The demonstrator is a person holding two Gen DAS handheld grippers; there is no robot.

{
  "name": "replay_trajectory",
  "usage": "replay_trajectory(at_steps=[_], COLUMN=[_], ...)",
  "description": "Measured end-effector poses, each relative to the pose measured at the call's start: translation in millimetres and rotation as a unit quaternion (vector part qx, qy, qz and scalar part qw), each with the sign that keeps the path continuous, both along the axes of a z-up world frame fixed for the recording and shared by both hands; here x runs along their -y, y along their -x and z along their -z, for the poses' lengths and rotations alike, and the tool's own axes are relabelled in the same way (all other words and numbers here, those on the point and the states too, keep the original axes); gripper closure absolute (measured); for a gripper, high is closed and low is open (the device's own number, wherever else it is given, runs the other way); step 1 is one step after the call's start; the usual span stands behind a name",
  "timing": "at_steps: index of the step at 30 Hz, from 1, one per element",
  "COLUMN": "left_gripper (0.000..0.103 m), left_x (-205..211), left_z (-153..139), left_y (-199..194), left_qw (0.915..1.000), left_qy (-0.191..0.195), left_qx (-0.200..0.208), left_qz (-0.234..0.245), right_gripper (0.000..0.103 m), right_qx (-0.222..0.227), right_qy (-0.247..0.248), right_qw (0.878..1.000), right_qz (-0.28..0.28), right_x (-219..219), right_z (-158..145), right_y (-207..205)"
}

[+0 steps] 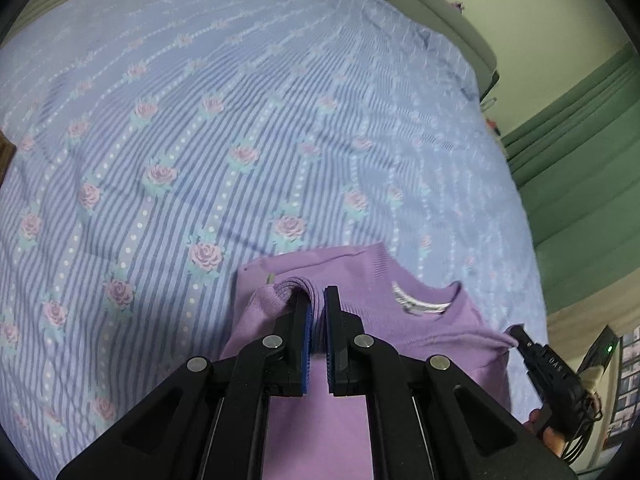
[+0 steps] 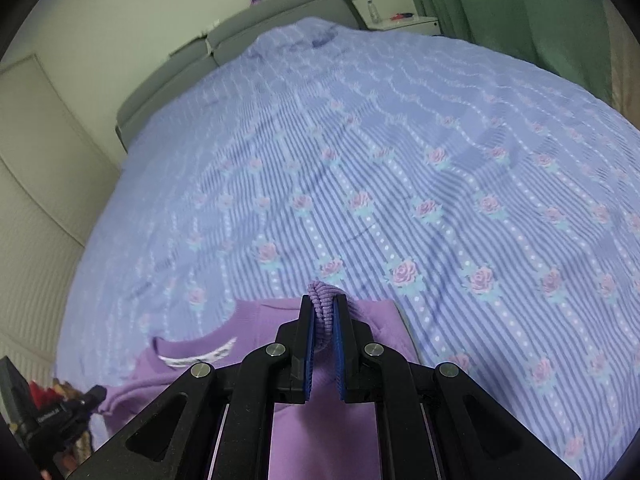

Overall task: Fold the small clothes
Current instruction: 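Grasp the hem with the left gripper while the right gripper grasps the hem, then fold the hem up toward the collar with both grippers and release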

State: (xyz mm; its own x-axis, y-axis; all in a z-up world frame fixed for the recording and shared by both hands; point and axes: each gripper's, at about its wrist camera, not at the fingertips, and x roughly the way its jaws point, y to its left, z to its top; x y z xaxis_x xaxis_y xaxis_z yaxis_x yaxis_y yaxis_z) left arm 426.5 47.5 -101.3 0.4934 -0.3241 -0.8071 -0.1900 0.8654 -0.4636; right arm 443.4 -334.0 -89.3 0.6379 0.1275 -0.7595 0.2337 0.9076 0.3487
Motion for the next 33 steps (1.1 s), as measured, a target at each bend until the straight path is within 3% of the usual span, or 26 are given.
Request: replay_trajectory(at_steps=[4, 6, 7, 8, 9, 10, 14, 16, 17, 20, 23, 33], left_gripper=[0.090, 0.085, 0.074, 0.050, 0.041, 0.039, 0.038, 0.038, 0.038, 0.038, 0.038, 0.038], left_x=[11.5, 13.1, 11.9, 10.2, 6.6, 4.1, 0.4, 11.6, 18.5, 28.5, 28.1, 26.7], left_z=[2.8, -3.2, -7.1, -13.4, -23.9, -31.8, -60.9, -62.6, -58.8, -42.8, -21.5, 8.6], left_y=[-8.0, -9.1, -9.0, -8.7, -6.1, -6.3, 5.3, 11.3, 15.8, 19.4, 13.5, -20.6], left_qw=[0.9977, 0.9963, 0.9963, 0.9965, 0.9966, 0.9963, 0.9865, 0.9714, 0.9602, 0.9457, 0.9461, 0.9618], left_qy=[-0.037, -0.040, -0.034, -0.031, -0.038, -0.042, -0.100, -0.164, -0.197, -0.229, -0.224, -0.165], left_qx=[-0.006, -0.001, 0.002, 0.011, 0.030, 0.045, 0.104, 0.120, 0.126, 0.119, 0.086, 0.047], left_qz=[0.057, 0.076, 0.079, 0.077, 0.067, 0.060, 0.077, 0.123, 0.153, 0.198, 0.217, 0.214], right_gripper=[0.091, 0.084, 0.075, 0.070, 0.062, 0.060, 0.059, 0.041, 0.040, 0.040, 0.040, 0.041], right_qx=[-0.024, -0.033, -0.033, -0.032, -0.030, -0.024, 0.012, 0.025, 0.032, 0.034, 0.008, -0.041], right_qy=[0.020, 0.021, 0.027, 0.036, 0.042, 0.046, 0.077, 0.101, 0.127, 0.179, 0.186, 0.130], right_qw=[0.999, 0.999, 0.999, 0.999, 0.998, 0.998, 0.997, 0.994, 0.990, 0.978, 0.973, 0.974], right_qz=[-0.008, -0.018, -0.019, -0.020, -0.021, -0.023, -0.027, -0.041, -0.055, -0.104, -0.139, -0.181], right_x=[-2.8, -3.6, -4.0, -4.1, -3.7, -3.0, 2.4, 1.9, -0.7, -11.7, -14.1, -12.8], right_z=[12.1, 13.2, 11.2, 7.3, 3.4, -1.9, -35.0, -44.6, -47.6, -42.7, -21.8, 18.6], right_y=[-9.8, -13.6, -14.2, -14.4, -13.9, -12.6, 2.8, 11.4, 16.1, 25.3, 24.4, -11.8])
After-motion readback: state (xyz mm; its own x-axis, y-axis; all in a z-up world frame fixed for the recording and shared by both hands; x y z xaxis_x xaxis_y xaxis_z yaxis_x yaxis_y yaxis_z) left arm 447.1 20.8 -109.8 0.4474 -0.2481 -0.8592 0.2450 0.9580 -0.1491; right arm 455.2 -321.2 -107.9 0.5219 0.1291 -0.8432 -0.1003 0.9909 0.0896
